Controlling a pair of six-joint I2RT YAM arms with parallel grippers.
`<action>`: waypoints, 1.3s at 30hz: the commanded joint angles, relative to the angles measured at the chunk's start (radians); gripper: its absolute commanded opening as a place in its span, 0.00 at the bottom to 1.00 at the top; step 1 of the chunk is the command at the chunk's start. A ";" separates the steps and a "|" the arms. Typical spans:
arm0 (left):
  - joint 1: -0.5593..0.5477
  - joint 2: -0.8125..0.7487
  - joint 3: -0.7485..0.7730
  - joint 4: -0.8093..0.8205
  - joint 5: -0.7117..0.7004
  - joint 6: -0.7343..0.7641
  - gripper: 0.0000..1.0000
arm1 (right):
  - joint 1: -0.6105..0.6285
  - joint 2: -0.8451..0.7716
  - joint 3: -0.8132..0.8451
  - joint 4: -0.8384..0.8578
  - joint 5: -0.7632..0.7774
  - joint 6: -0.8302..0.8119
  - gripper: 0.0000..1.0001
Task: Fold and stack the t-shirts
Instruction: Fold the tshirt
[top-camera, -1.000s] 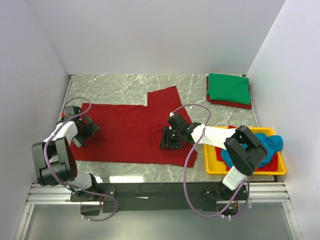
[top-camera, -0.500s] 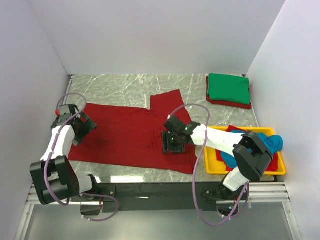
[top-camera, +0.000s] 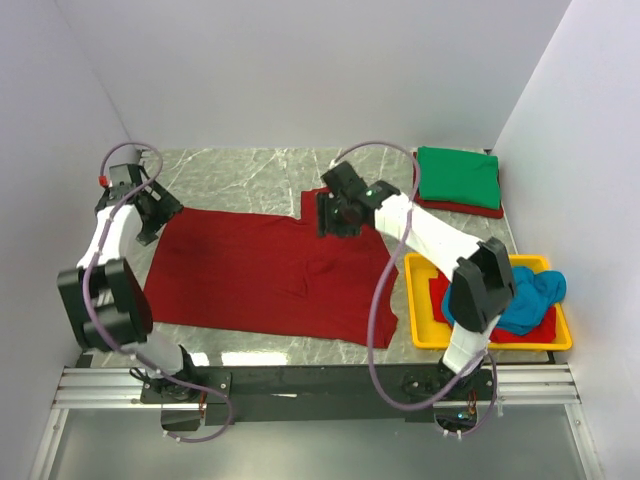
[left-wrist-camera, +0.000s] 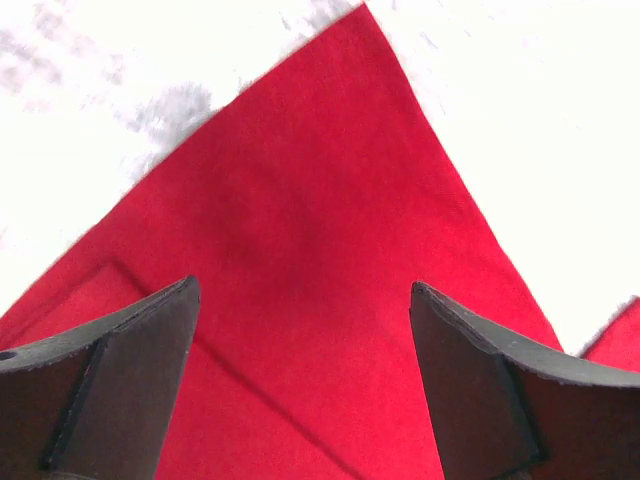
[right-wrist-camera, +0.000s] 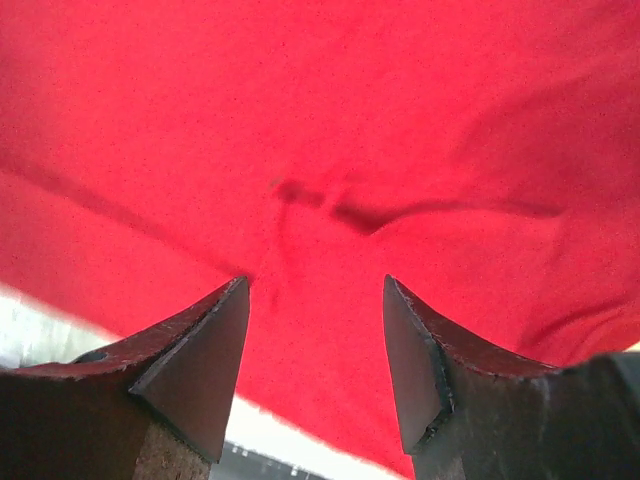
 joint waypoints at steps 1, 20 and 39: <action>0.004 0.072 0.075 0.041 -0.020 -0.020 0.91 | -0.113 0.061 0.092 0.004 -0.002 -0.028 0.63; 0.004 0.371 0.266 0.123 -0.049 -0.019 0.89 | -0.377 0.593 0.620 0.222 -0.026 -0.068 0.61; 0.004 0.434 0.314 0.111 -0.046 0.010 0.88 | -0.411 0.761 0.769 0.215 -0.036 -0.017 0.59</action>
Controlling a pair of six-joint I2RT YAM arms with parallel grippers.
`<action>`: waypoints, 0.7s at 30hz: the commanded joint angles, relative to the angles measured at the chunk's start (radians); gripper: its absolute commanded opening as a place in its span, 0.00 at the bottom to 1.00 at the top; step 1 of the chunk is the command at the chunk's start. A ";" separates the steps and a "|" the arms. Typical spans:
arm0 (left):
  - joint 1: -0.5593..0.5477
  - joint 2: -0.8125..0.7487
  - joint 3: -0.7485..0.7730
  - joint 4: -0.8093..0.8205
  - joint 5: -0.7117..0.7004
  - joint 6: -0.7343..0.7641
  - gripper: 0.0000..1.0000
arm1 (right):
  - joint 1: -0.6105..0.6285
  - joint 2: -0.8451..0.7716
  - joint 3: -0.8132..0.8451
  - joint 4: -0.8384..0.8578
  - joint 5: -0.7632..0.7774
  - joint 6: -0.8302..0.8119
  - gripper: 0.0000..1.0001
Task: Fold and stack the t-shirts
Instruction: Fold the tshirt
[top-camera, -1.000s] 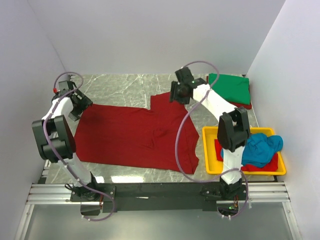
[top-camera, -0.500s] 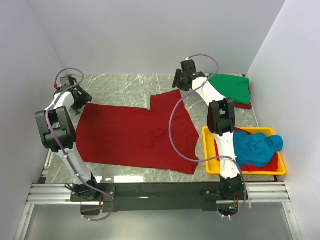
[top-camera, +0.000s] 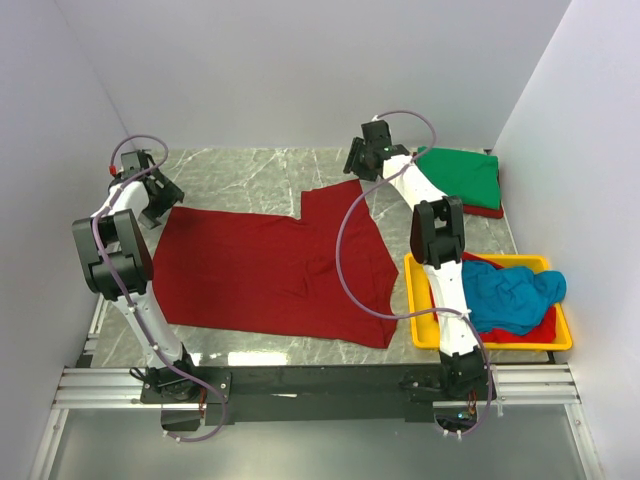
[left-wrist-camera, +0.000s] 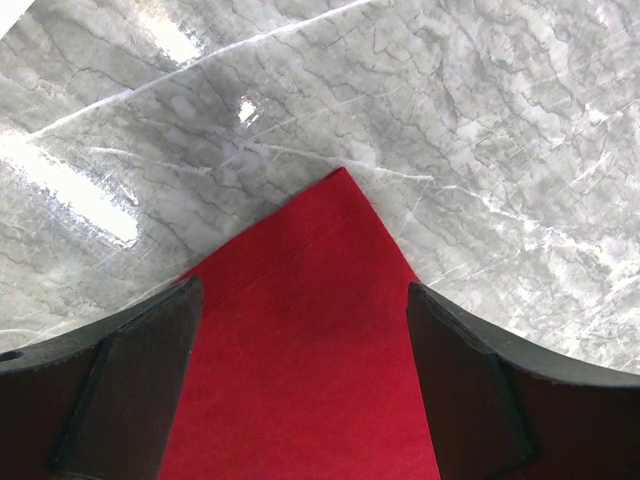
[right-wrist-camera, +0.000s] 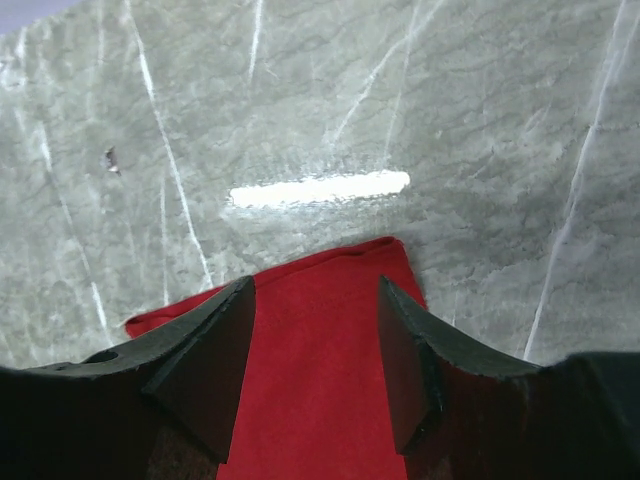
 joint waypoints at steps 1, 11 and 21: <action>0.003 0.003 0.028 0.013 -0.005 0.018 0.88 | -0.009 0.022 0.045 -0.015 0.031 -0.001 0.59; 0.003 0.006 0.022 0.013 0.004 0.018 0.88 | -0.017 0.041 0.046 -0.026 0.034 0.013 0.59; 0.002 -0.003 0.014 0.017 0.012 0.028 0.88 | -0.026 0.076 0.078 -0.042 0.060 0.025 0.58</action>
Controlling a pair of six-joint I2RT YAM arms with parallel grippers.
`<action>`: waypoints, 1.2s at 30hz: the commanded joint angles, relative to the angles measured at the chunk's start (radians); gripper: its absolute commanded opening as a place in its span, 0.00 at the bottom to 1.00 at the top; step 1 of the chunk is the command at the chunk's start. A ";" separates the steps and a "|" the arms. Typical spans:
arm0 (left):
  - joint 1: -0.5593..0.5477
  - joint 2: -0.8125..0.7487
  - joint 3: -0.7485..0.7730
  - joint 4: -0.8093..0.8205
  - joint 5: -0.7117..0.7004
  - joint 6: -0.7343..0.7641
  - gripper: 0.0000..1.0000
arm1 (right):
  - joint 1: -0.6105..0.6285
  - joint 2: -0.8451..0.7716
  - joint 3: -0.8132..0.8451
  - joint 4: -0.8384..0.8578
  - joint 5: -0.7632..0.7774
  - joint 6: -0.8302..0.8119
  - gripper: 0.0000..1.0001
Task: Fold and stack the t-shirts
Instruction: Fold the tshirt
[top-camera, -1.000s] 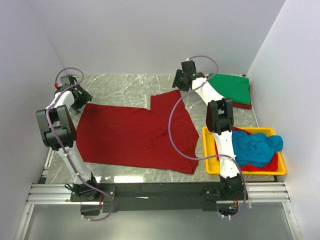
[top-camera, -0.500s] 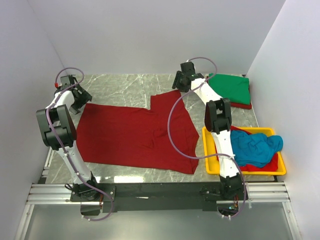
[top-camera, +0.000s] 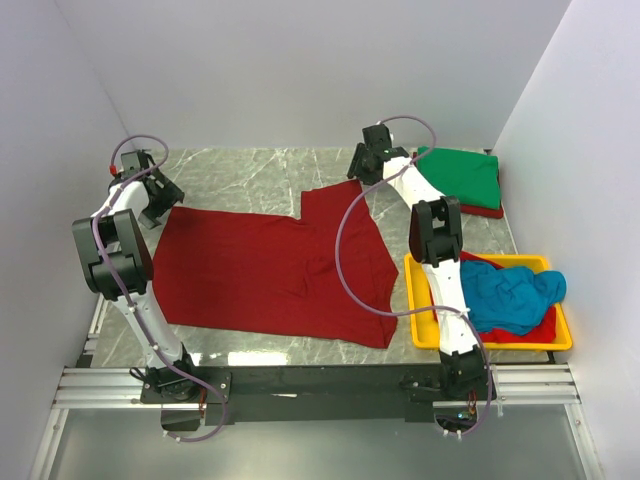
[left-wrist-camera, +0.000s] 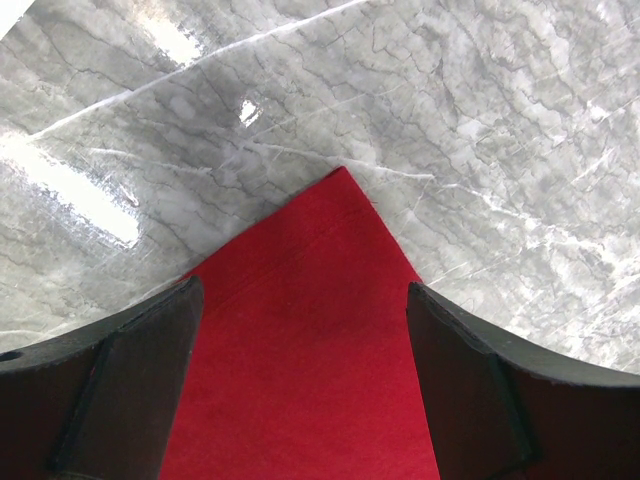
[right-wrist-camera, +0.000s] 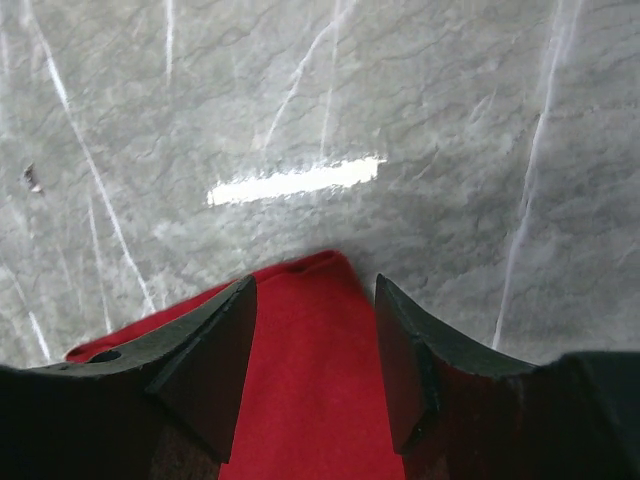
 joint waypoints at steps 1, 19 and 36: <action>0.003 -0.003 0.014 0.016 0.011 0.024 0.88 | -0.015 0.040 0.063 -0.011 0.018 0.016 0.57; 0.002 0.020 0.020 0.018 0.030 0.034 0.88 | -0.013 0.063 0.086 -0.051 -0.005 0.024 0.41; -0.018 0.037 0.103 -0.024 -0.056 0.001 0.87 | -0.015 -0.018 -0.012 0.001 -0.009 0.038 0.00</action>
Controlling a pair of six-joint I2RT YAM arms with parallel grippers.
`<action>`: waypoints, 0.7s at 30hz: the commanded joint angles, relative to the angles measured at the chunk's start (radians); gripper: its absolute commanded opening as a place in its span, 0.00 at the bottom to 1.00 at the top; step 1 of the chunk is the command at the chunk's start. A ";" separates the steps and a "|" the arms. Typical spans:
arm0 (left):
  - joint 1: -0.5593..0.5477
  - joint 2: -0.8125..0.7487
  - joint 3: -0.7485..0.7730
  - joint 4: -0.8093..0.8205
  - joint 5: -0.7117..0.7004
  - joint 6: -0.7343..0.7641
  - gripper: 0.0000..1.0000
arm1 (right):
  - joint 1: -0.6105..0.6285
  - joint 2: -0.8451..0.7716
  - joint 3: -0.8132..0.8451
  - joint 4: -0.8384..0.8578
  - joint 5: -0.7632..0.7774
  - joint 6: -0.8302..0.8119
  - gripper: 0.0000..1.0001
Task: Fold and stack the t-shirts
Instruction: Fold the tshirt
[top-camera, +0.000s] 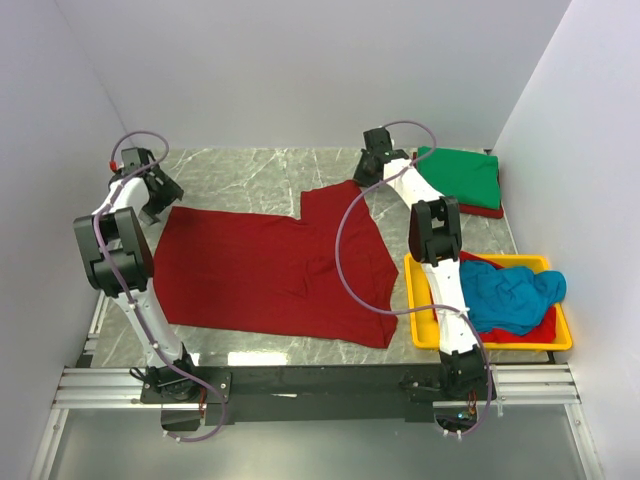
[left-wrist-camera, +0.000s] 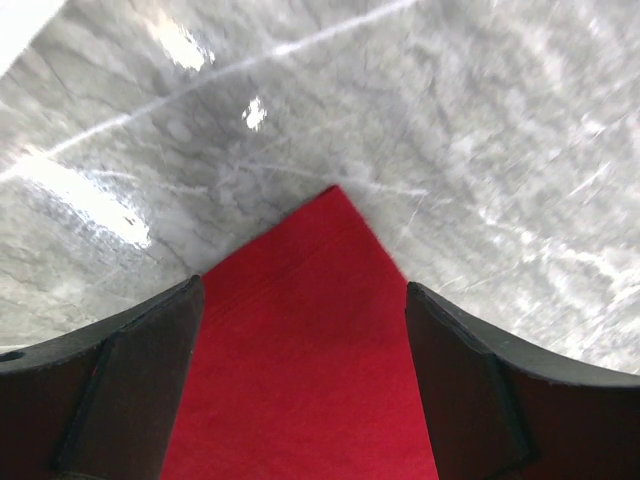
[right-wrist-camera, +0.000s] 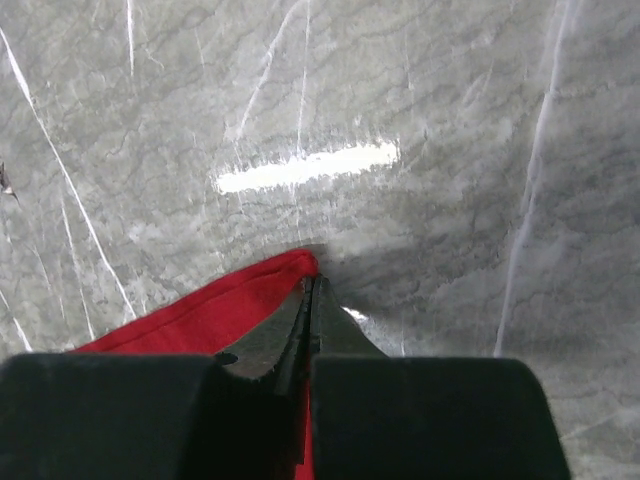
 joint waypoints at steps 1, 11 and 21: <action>-0.021 0.020 0.083 -0.016 -0.074 -0.022 0.86 | -0.005 -0.076 -0.060 0.036 0.017 0.010 0.00; -0.061 0.135 0.231 -0.063 -0.150 -0.061 0.62 | -0.005 -0.103 -0.078 0.050 -0.007 -0.010 0.00; -0.075 0.221 0.307 -0.148 -0.207 -0.085 0.48 | -0.007 -0.133 -0.132 0.070 -0.032 -0.020 0.00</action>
